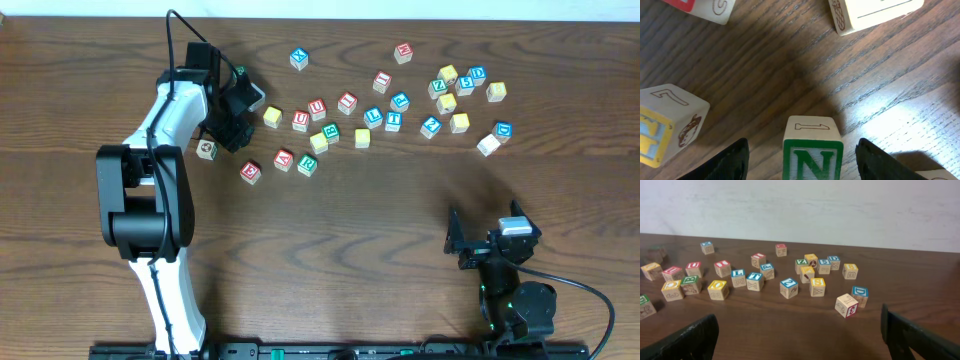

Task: Spell out NEURIPS
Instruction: 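Lower the left gripper and grasp the green N block, then lift the N block and carry it toward the front center, then lower the N block onto the table and open the left gripper, then move the left gripper over the red E block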

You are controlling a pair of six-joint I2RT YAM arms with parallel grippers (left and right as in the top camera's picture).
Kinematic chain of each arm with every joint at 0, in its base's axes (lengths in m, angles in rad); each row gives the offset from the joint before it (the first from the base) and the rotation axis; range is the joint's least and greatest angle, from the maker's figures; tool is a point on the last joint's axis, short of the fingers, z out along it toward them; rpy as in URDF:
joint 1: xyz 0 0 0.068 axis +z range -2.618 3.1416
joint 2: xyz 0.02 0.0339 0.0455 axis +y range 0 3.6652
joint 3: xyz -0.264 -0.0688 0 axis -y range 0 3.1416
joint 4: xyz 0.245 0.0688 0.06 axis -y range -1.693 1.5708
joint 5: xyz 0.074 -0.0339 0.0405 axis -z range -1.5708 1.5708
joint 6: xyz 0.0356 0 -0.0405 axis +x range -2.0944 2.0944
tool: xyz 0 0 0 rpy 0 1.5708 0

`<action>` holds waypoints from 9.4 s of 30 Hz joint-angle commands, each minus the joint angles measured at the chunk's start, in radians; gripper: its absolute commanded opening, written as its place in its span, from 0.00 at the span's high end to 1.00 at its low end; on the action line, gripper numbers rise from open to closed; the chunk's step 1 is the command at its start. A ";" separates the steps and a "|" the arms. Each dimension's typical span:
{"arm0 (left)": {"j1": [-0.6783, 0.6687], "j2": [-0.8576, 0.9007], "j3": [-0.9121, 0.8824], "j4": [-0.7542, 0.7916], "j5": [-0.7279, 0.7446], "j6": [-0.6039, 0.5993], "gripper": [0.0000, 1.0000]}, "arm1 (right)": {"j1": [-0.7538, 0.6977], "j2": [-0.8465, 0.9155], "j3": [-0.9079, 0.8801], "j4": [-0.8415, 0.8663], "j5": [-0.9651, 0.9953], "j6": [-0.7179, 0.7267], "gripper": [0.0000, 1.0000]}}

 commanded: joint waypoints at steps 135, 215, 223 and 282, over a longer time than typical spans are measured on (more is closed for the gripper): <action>-0.389 -0.638 -0.766 0.194 -0.110 -1.096 0.92 | -0.005 -0.004 -0.001 -0.005 -0.002 0.007 0.01; -0.391 -0.522 -0.804 0.374 -0.213 -1.091 0.50 | -0.005 -0.004 -0.001 -0.005 -0.002 0.007 0.01; -0.390 -0.637 -0.678 0.235 -0.214 -1.029 0.46 | -0.005 -0.004 -0.001 -0.005 -0.002 0.007 0.01; -0.202 -0.726 -0.555 0.164 -0.137 -0.345 0.02 | -0.005 -0.004 -0.001 -0.005 -0.002 0.007 0.01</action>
